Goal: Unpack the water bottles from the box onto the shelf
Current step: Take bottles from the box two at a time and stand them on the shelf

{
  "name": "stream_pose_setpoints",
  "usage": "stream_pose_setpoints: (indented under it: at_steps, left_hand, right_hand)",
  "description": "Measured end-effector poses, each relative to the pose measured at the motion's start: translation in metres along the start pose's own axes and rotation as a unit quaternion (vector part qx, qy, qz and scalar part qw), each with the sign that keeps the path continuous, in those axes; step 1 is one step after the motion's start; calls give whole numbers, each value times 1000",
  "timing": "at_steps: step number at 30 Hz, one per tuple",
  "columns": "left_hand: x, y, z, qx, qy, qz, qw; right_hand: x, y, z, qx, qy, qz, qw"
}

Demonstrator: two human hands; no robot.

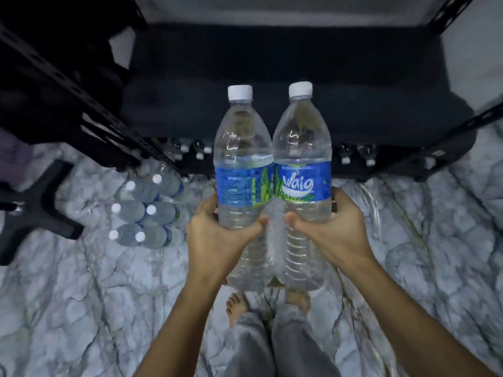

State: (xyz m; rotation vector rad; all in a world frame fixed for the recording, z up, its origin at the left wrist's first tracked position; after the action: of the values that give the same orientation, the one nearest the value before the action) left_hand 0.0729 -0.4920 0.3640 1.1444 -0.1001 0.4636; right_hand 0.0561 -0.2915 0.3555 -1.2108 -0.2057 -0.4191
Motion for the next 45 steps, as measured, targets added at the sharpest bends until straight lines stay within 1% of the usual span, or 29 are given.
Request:
stream_pose_setpoints:
  at_steps: [5,9,13,20,23,29,34,40,45]
  left_hand:
    - [31,102,54,38,43,-73,996]
    - [42,173,92,73,88,-145,983]
    - [55,231,121,101,101,-190,971]
    - [69,313,141,125,123,-247,953]
    - [65,348,142,125,120,-272,947]
    - [44,410,134,133,119,-308,934]
    - [13,445,133,145,104,-337,924]
    - [-27,460,134,117,93,-368,918]
    - [-51,455,130,124,87,-360,921]
  right_hand:
    - [39,-100,35,7,30,82,996]
    - [62,-172,57,-1,60,166,984]
    - [80,-234,78,-29,75,222,972]
    - [95,-319,121,-48,94,310,945]
    - [90,-350,139,-55,112,336,933]
    - [66,-399,169,-68,137,379,913]
    - [39,-432,178,-87,168,395,899]
    - [10,-453,167,-100,207,392,891]
    - [-2,-452,154,-94,216,399,886]
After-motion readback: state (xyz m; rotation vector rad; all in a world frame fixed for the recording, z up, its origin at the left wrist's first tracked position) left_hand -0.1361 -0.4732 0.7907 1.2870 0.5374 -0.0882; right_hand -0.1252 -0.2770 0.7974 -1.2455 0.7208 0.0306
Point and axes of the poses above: each hand's wrist, its own x-axis away from the middle knuckle, its own z-axis out of the back of the hand, y = z × x, the point moved 2 cm from there along -x, towards the middle knuckle, and after that the axes turned 1 degree about -z, right-handed, at the moved point
